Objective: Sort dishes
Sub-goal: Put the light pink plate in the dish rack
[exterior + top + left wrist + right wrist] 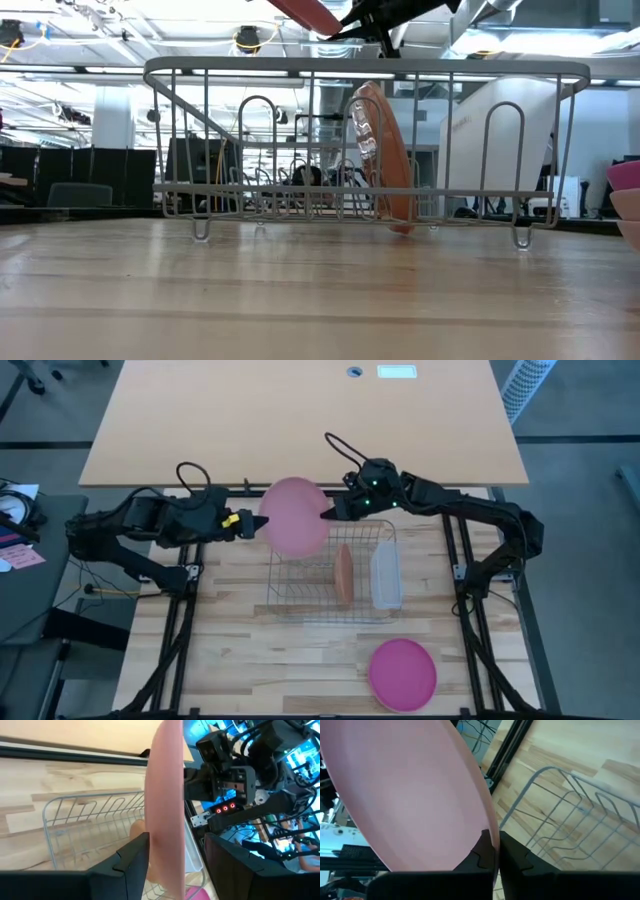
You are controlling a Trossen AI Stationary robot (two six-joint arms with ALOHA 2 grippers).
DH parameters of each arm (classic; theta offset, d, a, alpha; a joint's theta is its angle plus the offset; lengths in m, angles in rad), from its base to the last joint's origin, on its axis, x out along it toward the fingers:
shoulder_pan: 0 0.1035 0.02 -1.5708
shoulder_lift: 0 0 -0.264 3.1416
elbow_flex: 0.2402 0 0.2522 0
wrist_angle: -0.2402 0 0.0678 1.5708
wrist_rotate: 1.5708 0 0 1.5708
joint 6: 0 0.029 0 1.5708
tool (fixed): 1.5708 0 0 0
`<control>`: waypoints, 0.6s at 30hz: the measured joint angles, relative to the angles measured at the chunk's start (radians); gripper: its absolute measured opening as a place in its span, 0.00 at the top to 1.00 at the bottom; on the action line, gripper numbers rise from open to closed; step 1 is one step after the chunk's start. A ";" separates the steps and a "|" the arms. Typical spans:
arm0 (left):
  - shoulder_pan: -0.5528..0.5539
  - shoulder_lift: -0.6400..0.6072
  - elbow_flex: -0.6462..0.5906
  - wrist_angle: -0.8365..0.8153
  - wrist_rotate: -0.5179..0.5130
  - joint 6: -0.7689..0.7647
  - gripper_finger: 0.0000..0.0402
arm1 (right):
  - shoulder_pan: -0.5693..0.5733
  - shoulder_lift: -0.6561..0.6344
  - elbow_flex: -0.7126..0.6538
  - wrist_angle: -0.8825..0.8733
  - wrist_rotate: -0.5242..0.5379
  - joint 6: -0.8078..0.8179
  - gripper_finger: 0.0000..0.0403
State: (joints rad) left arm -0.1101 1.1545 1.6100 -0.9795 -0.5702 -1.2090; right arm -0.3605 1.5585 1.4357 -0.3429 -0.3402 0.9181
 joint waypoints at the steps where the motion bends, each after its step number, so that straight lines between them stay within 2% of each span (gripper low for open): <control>1: 0.003 0.000 0.000 -0.005 0.001 -0.001 0.55 | 0.003 0.000 0.000 -0.002 0.009 0.000 0.97; 9: 0.041 0.006 0.000 -0.085 0.006 -0.026 0.72 | 0.023 0.000 0.000 -0.004 0.033 0.001 0.97; 18: 0.093 0.006 0.000 -0.103 0.019 0.058 0.94 | 0.027 0.000 0.000 -0.001 0.057 0.001 0.97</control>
State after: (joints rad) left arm -0.0176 1.1603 1.6100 -1.0827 -0.5510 -1.1511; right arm -0.3336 1.5584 1.4357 -0.3443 -0.2829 0.9188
